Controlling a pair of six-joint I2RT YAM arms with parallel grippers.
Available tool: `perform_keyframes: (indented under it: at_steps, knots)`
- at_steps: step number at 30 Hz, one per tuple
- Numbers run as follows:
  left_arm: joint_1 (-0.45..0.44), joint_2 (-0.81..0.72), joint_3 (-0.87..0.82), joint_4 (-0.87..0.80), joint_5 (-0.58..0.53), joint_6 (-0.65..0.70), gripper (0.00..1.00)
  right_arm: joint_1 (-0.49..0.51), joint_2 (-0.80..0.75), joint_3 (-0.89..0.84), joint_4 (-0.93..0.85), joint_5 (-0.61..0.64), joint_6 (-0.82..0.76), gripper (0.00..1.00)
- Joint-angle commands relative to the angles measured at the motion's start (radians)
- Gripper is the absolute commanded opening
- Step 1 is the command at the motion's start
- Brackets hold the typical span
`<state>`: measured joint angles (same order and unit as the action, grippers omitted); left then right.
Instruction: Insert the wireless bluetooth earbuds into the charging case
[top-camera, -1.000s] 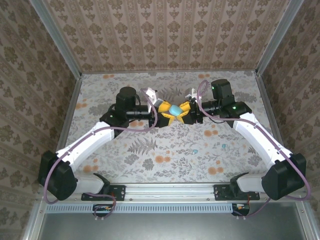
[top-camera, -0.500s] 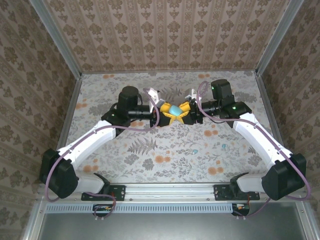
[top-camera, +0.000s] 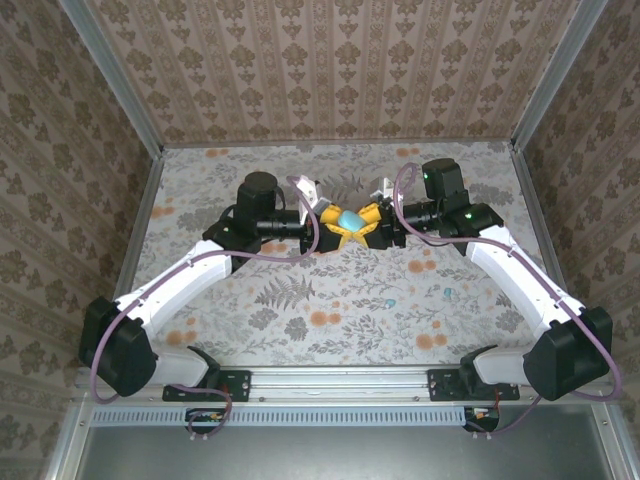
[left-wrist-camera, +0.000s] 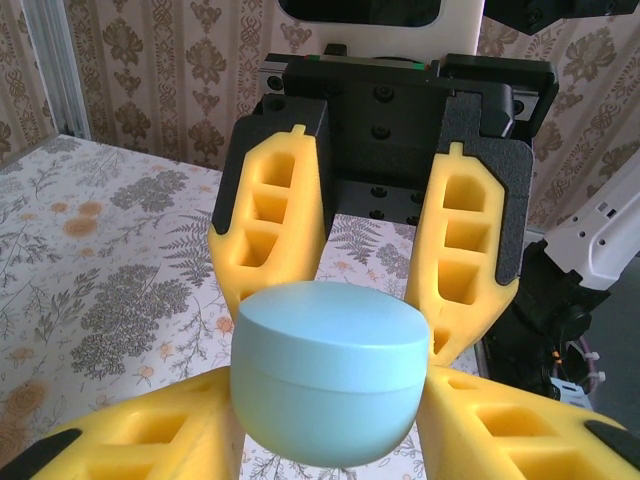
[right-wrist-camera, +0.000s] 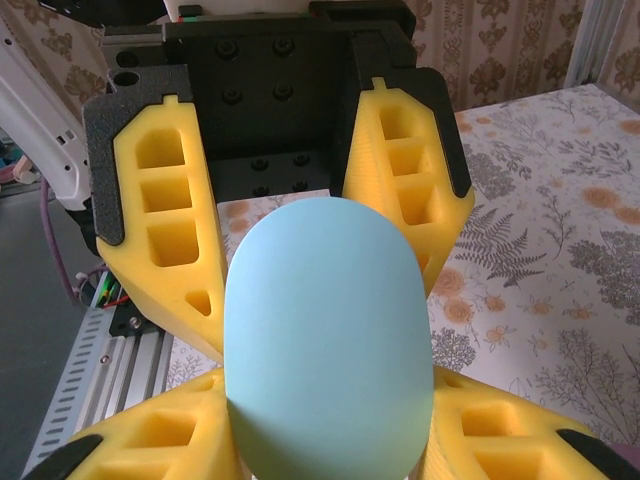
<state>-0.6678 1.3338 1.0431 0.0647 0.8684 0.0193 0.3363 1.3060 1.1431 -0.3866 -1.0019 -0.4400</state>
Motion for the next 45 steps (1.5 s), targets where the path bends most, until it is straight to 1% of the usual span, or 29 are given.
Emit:
perform_keyframes:
  at_steps: [1,13,19,21,25,31,34,38,45]
  knots:
    - [-0.014,0.010,0.042,-0.005,0.023,0.020,0.47,0.009,-0.012,0.015,-0.020,-0.010,-0.030,0.30]
    - [-0.016,0.010,0.038,0.008,0.022,0.018,0.49,0.007,-0.008,0.017,-0.032,0.005,-0.049,0.30]
    - [-0.016,0.015,0.041,0.003,0.031,0.019,0.46,0.008,-0.005,0.017,-0.043,0.011,-0.061,0.30]
    - [-0.016,0.014,0.046,-0.006,0.028,0.023,0.42,0.008,-0.003,0.020,-0.052,0.015,-0.063,0.30]
    - [-0.016,0.013,0.045,-0.008,0.019,0.027,0.37,0.010,0.002,0.026,-0.069,0.035,-0.074,0.31]
    - [-0.016,0.007,0.036,0.004,0.004,0.023,0.33,0.011,0.001,0.029,-0.075,0.050,-0.071,0.35]
    - [-0.014,-0.003,0.027,0.019,-0.011,0.018,0.33,0.011,-0.003,0.027,-0.069,0.066,-0.066,0.40]
    - [-0.011,-0.019,0.006,0.047,-0.034,0.007,0.32,0.009,-0.010,0.022,-0.070,0.077,-0.067,0.41]
    - [-0.010,-0.028,0.000,0.049,-0.042,0.005,0.31,0.001,-0.036,0.004,-0.065,0.098,-0.074,0.44]
